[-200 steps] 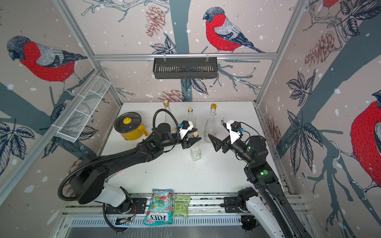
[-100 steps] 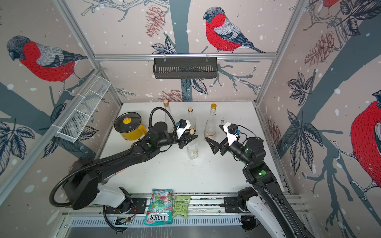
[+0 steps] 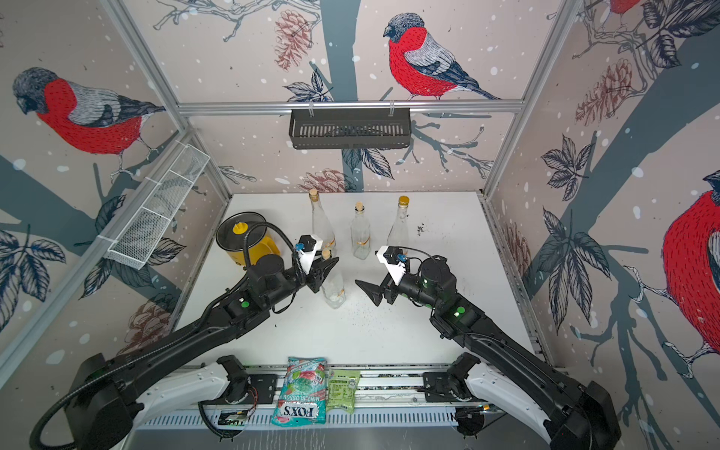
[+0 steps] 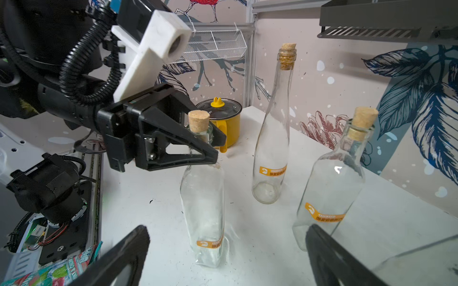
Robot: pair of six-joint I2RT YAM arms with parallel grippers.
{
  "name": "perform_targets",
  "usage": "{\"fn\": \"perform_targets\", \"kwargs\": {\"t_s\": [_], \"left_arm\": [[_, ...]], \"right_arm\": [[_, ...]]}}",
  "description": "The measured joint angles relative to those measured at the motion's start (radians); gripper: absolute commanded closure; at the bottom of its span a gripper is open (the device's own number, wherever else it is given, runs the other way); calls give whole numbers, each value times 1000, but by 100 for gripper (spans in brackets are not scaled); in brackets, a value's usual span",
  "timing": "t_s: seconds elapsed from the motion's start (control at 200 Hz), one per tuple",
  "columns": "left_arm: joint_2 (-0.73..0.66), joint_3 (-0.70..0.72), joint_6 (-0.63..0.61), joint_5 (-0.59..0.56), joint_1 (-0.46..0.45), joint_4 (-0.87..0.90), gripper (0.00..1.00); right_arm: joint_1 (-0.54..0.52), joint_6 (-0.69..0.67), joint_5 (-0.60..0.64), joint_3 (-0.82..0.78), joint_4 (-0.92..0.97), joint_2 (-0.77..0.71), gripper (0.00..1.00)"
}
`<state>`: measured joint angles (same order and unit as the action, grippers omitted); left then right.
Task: Remove the label from the bottle
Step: Pick up the bottle from the center of the board.
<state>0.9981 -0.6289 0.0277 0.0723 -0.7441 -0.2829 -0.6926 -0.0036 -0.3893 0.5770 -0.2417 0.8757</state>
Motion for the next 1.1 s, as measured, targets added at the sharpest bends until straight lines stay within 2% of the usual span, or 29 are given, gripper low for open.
{"fn": "perform_targets", "kwargs": {"t_s": [0.21,0.445,0.895,1.101], "left_arm": [[-46,14,2,-71,0,40,100],[-31,15,2,-75,0,41,100],[13,15,2,-87,2,-6,100],[16,13,10,-98,6,-6,100]], "right_arm": [[-8,4,-38,-17,-58,94,1],[-52,31,-48,-97,-135,103,1],[-92,86,8,-205,-277,109,1],[-123,110,24,-227,-369,182,1]]}}
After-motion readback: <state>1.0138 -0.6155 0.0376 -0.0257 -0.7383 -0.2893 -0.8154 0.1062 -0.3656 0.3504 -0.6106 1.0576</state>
